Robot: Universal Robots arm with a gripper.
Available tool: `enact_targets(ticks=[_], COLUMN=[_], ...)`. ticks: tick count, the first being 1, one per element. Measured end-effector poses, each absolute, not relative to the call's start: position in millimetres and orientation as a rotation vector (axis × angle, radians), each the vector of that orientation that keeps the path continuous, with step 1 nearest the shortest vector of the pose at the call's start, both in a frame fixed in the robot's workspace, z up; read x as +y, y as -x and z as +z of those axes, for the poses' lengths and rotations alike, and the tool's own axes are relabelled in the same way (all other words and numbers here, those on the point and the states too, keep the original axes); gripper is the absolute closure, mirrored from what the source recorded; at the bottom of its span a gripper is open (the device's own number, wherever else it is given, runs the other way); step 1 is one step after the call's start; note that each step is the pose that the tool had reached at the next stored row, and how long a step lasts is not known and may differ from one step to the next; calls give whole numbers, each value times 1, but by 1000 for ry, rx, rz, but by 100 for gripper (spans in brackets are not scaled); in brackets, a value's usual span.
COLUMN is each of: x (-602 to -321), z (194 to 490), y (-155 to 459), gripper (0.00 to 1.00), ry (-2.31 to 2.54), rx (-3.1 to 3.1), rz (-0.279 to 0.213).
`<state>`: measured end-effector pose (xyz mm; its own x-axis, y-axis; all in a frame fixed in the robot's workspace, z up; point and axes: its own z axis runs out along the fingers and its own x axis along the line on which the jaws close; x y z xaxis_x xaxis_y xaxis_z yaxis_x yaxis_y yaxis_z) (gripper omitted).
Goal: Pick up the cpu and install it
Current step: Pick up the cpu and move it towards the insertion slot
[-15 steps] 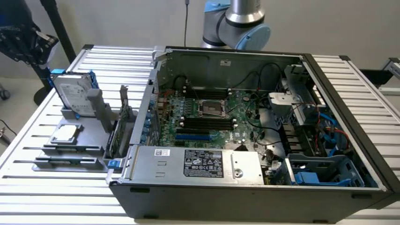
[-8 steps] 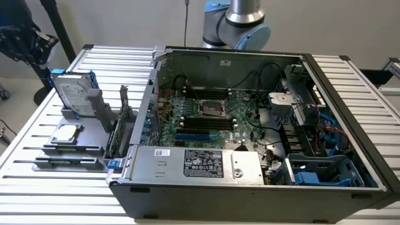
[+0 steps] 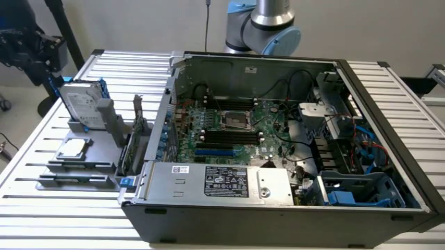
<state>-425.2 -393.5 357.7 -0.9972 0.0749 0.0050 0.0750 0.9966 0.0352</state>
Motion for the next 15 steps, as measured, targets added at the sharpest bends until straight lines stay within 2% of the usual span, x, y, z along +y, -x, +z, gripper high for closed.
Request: enact_targets(ticks=[3, 5, 6, 15], x=[-394, -394, -393, -394], z=[354, 350, 348, 332], y=[425, 425, 425, 426], gripper=[41, 41, 35, 35], ry=[118, 118, 118, 118], rx=[-3135, -3135, -3135, -3135], rz=[-55, -55, -55, -55])
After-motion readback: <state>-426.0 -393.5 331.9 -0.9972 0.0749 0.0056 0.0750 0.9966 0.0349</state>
